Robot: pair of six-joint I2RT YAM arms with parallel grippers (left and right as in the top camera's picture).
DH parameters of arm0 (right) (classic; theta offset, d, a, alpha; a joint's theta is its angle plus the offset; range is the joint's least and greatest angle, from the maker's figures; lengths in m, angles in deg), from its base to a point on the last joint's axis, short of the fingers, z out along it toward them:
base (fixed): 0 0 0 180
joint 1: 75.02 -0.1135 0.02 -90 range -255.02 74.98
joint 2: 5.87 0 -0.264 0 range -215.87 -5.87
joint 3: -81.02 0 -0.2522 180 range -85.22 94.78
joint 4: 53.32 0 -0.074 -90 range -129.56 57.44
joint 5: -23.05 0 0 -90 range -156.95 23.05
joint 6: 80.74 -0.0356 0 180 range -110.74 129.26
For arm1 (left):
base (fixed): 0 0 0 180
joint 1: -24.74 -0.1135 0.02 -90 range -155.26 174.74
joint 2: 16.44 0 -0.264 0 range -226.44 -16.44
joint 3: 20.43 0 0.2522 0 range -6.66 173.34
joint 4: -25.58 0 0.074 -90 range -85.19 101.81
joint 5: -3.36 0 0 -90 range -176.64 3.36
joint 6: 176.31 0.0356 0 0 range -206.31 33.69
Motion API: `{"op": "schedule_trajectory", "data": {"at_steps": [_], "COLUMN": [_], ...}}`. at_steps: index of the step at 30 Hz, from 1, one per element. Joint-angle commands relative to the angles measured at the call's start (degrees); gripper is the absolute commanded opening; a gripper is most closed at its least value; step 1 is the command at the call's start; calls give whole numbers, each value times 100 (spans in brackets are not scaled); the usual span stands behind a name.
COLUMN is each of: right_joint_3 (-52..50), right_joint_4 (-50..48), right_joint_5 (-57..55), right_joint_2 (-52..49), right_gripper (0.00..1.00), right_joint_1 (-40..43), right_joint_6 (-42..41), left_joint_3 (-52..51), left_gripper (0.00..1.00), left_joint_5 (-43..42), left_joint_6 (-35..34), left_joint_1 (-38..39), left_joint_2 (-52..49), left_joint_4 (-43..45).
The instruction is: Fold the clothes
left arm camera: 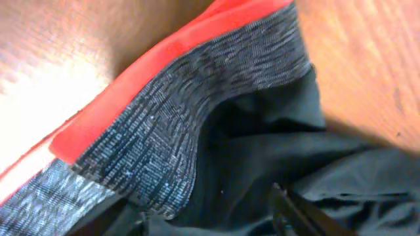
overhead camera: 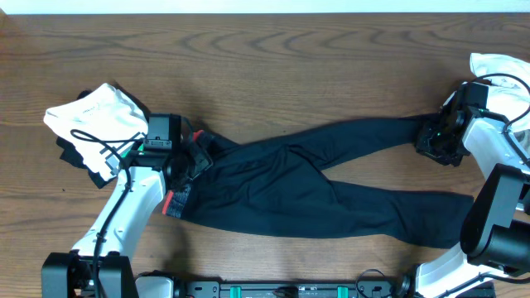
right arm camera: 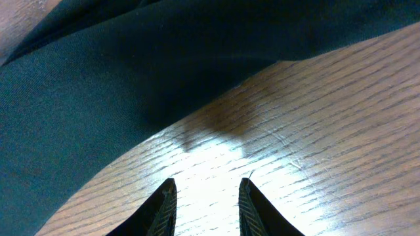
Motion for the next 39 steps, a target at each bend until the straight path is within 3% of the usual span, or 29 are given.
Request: {"op": "schedule_trajectory", "data": {"at_steps": [1,5,10,13,16,17,18,19,21,25,32,39], "right_joint_3": [-44,-44,-44,-44,-44,-44,-44,-44,-44,-44,-44,-44], "right_joint_4": [20,24,20,22,24,28,37,46,79,98,103,59], "right_joint_5": [2,2,2,2,2,2,2,2,2,2,4,7], "right_joint_2": [-39,-39,-39,-39,-39,-39,-39,-39,-39,-39,-39,-39], "right_gripper": [30,30,30,30,30,30,30,30,30,30,30,30], "right_joint_1": [-50,-50,-50,-50,-50,-50,-50,-50,-50,-50,-50,-50], "right_joint_6": [61,105,105,105,105,105,105,105,105,105,105,103], "left_joint_3": [-33,-33,-13,120,188,188,188,188,188,188,181,153], "left_gripper": [45,7,6,6,6,7,17,43,68,68,69,67], "left_joint_5": [157,149,-855,-1032,-1019,-920,-824,-699,-643,-640,-422,350], "left_joint_6": [-63,-63,437,461,518,518,516,487,409,496,1316,1425], "left_joint_1": [-24,-22,-24,-24,-24,-22,-17,-17,-24,-24,-24,-24], "left_joint_2": [-164,-332,-254,-92,-48,-76,-90,-116,-125,-125,-125,-125], "left_joint_4": [74,179,1075,1851,3298,3838,4138,4385,4540,3766,1399,603]}}
